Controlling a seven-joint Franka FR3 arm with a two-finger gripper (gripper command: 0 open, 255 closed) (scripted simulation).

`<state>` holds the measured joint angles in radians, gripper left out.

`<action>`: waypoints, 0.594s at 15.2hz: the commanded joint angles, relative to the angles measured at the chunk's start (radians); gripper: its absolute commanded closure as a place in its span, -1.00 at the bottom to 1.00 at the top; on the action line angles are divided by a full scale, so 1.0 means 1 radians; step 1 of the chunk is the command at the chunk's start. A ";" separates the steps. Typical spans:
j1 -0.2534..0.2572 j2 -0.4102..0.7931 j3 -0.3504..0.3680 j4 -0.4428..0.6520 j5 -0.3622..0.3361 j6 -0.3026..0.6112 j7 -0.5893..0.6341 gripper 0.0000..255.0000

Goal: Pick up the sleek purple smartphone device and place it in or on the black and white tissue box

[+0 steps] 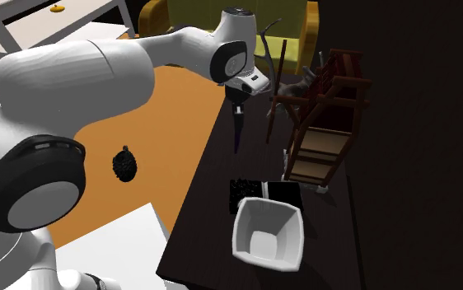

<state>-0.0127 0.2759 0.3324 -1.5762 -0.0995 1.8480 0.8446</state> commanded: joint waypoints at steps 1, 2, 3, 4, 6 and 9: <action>0.000 -0.006 0.001 0.021 0.002 -0.026 -0.002 1.00; 0.000 -0.006 0.001 0.033 0.003 -0.040 -0.003 1.00; 0.001 -0.006 0.001 0.047 0.003 -0.053 -0.003 1.00; 0.001 -0.006 0.002 0.060 0.003 -0.066 -0.004 1.00; 0.003 -0.006 0.002 0.088 0.003 -0.094 -0.004 1.00; 0.006 -0.002 0.003 0.133 0.003 -0.135 -0.005 1.00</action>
<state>-0.0081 0.2738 0.3349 -1.4574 -0.0971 1.7275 0.8394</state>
